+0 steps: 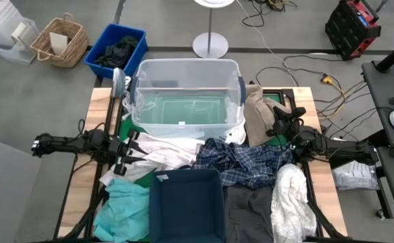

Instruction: Sort clothes

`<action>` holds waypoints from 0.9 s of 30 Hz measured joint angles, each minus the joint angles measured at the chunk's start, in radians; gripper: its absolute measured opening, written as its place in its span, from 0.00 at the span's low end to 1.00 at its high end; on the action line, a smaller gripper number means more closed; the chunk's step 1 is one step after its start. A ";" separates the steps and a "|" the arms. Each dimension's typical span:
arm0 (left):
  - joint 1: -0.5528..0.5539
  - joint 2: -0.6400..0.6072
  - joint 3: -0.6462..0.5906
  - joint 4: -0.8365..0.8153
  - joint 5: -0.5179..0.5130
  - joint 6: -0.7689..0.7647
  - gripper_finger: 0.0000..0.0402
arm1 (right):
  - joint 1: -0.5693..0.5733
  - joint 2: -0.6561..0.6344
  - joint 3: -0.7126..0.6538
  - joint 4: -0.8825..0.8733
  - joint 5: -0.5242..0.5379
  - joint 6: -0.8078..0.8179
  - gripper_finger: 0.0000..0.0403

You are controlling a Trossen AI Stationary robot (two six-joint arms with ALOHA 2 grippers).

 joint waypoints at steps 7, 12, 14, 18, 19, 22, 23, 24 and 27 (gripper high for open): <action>0.000 0.000 0.000 0.000 0.000 0.000 0.19 | 0.000 0.000 0.000 0.000 0.000 0.000 0.03; 0.000 0.000 0.000 0.000 0.000 0.000 0.19 | 0.000 0.000 0.000 0.000 0.000 0.000 0.03; 0.000 0.000 0.000 0.000 0.000 0.000 0.19 | 0.000 0.000 0.000 0.000 0.000 0.000 0.03; 0.000 0.000 0.000 0.000 0.000 0.000 0.19 | 0.000 0.000 0.000 0.000 0.000 0.000 0.03; 0.000 0.000 0.000 0.000 0.000 0.000 0.19 | 0.000 0.000 0.000 0.001 0.000 0.000 0.03; 0.000 0.000 0.000 0.009 -0.013 0.000 0.19 | 0.000 0.000 0.000 0.001 0.000 0.000 0.03; 0.000 0.000 0.000 0.015 -0.019 -0.001 0.19 | 0.000 0.000 0.000 0.001 0.000 0.000 0.03; 0.000 0.000 0.000 0.014 -0.019 -0.004 0.19 | 0.000 0.000 0.000 0.000 0.000 0.000 0.03; 0.000 0.000 0.000 0.037 -0.019 -0.059 0.19 | 0.000 0.000 0.000 0.001 0.000 0.000 0.03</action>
